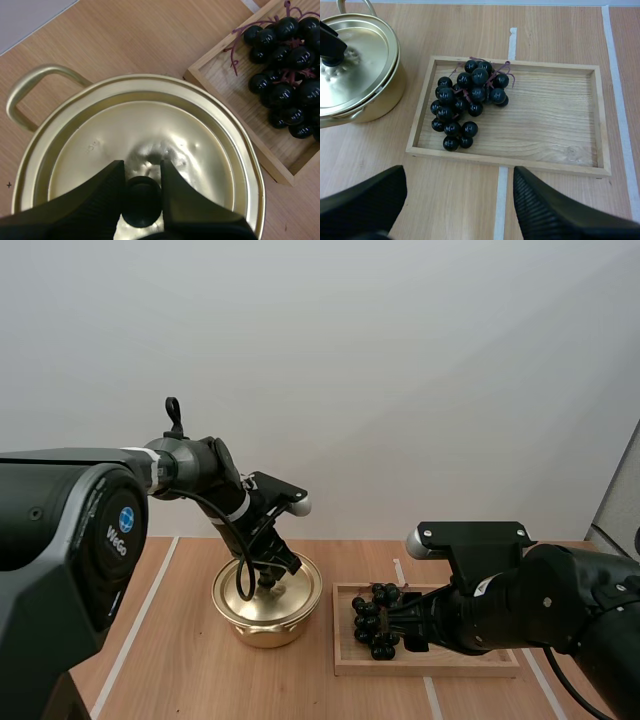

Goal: Open the lid, put the grape in the pot, and close it

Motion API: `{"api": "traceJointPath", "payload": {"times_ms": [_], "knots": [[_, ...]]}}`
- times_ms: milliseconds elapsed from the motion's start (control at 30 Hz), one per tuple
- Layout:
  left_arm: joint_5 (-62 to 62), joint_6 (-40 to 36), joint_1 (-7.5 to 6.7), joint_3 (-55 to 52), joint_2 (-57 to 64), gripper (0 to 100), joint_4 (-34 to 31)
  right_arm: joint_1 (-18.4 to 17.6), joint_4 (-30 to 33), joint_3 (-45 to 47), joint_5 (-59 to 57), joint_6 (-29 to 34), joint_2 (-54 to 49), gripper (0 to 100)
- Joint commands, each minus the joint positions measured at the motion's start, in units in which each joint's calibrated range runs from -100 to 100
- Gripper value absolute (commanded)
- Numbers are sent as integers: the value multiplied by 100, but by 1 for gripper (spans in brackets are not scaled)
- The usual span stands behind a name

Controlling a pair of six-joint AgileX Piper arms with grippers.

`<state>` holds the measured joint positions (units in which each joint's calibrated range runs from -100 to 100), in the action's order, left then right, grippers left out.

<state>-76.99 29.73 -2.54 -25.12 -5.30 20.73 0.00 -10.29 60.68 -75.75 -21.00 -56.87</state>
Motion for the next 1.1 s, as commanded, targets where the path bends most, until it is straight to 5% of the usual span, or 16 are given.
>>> {"api": "traceJointPath", "payload": {"times_ms": [0,300,500,1067], "knots": [[-427,12,-17,31,17,0,-29,18,-33,-64,74,7,-20,100],[-703,-7,-17,322,986,0,-29,18,-145,-64,382,-43,-20,100],[-1170,-7,-17,714,1778,0,-29,18,-971,-64,1075,-959,30,100],[-1436,-16,-17,897,3653,0,-29,18,-1345,-588,2616,-1294,2725,100]]}}
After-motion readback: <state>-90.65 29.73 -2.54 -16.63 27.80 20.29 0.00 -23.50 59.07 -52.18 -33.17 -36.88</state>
